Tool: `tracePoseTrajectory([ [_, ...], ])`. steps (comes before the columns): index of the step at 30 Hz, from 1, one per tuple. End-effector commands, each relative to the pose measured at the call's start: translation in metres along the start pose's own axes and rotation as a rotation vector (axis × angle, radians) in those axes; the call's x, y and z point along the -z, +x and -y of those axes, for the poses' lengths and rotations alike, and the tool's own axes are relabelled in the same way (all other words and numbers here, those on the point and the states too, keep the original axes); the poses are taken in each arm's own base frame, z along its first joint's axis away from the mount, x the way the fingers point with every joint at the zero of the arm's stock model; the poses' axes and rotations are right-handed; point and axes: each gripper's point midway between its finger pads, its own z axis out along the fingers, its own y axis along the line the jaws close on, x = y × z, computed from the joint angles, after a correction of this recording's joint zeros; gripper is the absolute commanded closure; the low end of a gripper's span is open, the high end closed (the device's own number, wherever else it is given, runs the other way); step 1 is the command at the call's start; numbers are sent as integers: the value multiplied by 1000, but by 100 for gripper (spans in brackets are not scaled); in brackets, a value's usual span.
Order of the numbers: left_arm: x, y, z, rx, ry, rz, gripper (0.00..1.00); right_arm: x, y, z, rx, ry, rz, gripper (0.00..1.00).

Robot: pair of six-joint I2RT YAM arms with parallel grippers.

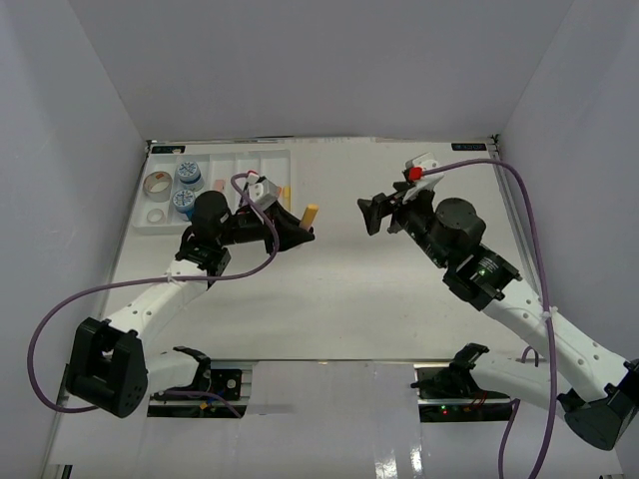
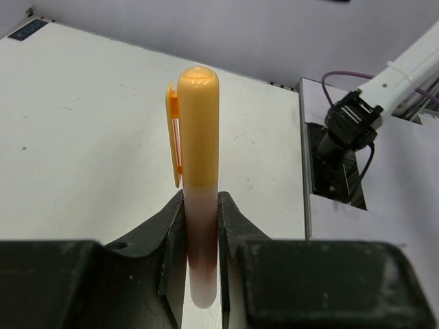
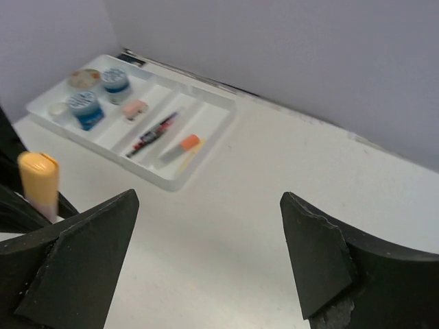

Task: Sort the stationery into containers
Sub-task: Place the pen in the storage box.

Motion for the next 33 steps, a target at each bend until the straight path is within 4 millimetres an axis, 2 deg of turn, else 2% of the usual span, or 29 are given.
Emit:
tracePoseTrajectory([
  [1,-1,-5,-28,37,-138,-11,100,13,22,43,27,226,-37,10],
  [3,1,-8,-59,69,-292,-18,100,21,46,48,33,249,-76,10],
  [4,4,14,-74,148,-357,-85,100,27,50,51,28,266,-75,10],
  [5,5,3,-89,153,-413,-87,100,30,69,53,29,273,-109,10],
  [6,15,8,-115,182,-543,-104,100,32,77,53,11,278,-118,10],
  [8,25,34,-140,290,-645,-184,100,39,88,55,-5,289,-125,10],
  [9,33,24,-160,290,-728,-173,100,41,101,55,-10,290,-145,10],
  [11,44,32,-178,344,-806,-192,98,45,108,54,-24,288,-154,10],
  [12,50,33,-196,358,-851,-193,98,46,116,54,-27,284,-166,10],
  [14,62,39,-219,367,-940,-209,96,49,121,49,-43,261,-168,10],
  [15,62,44,-236,371,-964,-228,95,50,126,49,-47,256,-175,10],
  [17,65,53,-254,370,-1005,-268,93,52,127,45,-60,235,-172,10],
  [18,64,73,-267,384,-1014,-314,91,53,130,43,-60,228,-175,10],
  [19,63,65,-278,369,-1027,-309,90,54,128,43,-62,224,-170,10],
  [20,62,70,-285,374,-1036,-321,89,54,128,43,-64,223,-167,10],
  [21,62,92,-295,404,-1046,-369,85,55,128,43,-64,222,-165,10],
  [22,59,85,-305,390,-1056,-359,84,57,128,43,-64,220,-160,10],
  [23,59,91,-311,396,-1064,-369,81,60,135,43,-59,221,-188,10],
  [24,61,111,-318,421,-1080,-405,78,61,136,44,-59,221,-188,10],
  [25,61,107,-326,414,-1099,-400,76,63,135,44,-59,222,-185,10],
  [27,65,116,-335,429,-1129,-417,70,67,134,46,-55,229,-185,10],
  [28,64,119,-341,433,-1133,-416,61,68,134,47,-53,231,-186,10],
  [31,62,115,-344,439,-1137,-403,43,72,130,48,-52,234,-174,10],
  [33,59,106,-342,434,-1121,-384,36,76,126,50,-53,244,-159,10],
])
